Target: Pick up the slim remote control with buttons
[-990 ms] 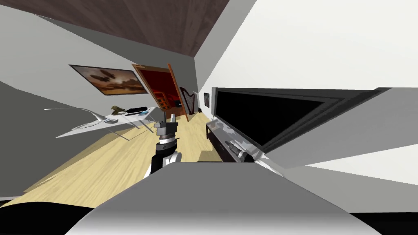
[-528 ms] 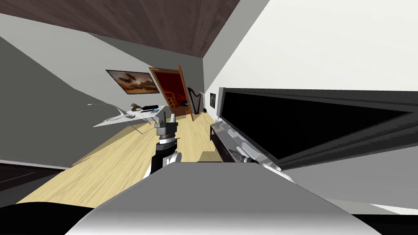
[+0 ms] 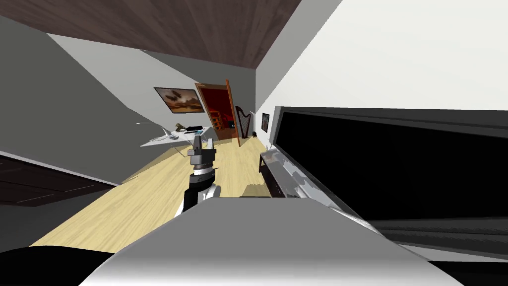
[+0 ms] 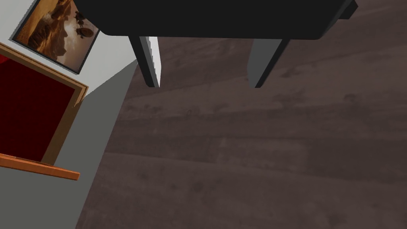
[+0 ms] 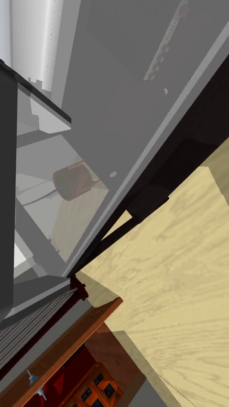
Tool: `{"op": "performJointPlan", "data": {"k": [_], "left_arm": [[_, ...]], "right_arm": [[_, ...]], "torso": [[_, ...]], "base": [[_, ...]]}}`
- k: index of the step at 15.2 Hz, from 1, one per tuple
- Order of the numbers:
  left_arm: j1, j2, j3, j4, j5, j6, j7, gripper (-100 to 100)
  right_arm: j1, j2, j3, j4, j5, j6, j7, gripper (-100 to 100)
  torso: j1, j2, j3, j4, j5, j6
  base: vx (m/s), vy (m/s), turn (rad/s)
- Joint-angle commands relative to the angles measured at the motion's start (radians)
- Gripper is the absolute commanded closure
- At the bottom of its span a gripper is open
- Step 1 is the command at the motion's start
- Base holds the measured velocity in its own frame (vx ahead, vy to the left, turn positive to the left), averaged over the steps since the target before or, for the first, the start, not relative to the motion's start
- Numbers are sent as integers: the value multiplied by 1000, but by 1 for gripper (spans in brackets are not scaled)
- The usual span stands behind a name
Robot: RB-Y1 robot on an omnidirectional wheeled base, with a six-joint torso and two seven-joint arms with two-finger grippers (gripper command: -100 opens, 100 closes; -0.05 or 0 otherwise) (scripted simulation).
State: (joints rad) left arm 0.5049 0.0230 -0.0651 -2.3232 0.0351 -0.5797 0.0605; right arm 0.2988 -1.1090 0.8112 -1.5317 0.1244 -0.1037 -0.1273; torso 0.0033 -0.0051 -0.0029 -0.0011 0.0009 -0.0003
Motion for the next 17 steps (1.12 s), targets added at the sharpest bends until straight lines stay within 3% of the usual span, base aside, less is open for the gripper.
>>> {"op": "performJointPlan", "data": {"k": [1,2,5,7,13,14,15,16,17], "left_arm": [[0,0,0,0,0,0,0,0],[0,0,0,0,0,0,0,0],[0,0,0,0,0,0,0,0],[0,0,0,0,0,0,0,0],[0,0,0,0,0,0,0,0],[0,0,0,0,0,0,0,0],[0,0,0,0,0,0,0,0],[0,0,0,0,0,0,0,0],[0,0,0,0,0,0,0,0]], "right_arm": [[-12,-7,23,31,3,-3,-1,-100],[-19,-37,63,61,11,9,-2,-100],[-25,-63,107,90,19,19,-2,-100],[-36,-107,175,144,34,38,-2,-100],[-48,-142,296,212,52,60,-4,-100],[-48,-142,301,212,52,60,-4,-100],[-50,-145,335,230,58,65,-4,-100],[-50,-145,336,230,58,65,-4,-100],[-51,-145,369,246,62,70,-5,-100]], "torso": [[0,0,0,0,0,0],[-1,0,0,0,0,0],[-1,-1,0,0,0,0],[-1,-1,-1,0,0,0],[-1,0,0,0,0,0],[-1,0,0,0,0,0],[-1,0,0,0,0,0],[-1,0,0,0,0,0],[-1,1,0,0,0,0]], "base": [[74,-20,97],[75,-18,206],[80,-12,216],[101,-22,308],[82,-30,183],[63,-30,135],[60,-25,175],[52,-26,130],[53,-27,154]]}}
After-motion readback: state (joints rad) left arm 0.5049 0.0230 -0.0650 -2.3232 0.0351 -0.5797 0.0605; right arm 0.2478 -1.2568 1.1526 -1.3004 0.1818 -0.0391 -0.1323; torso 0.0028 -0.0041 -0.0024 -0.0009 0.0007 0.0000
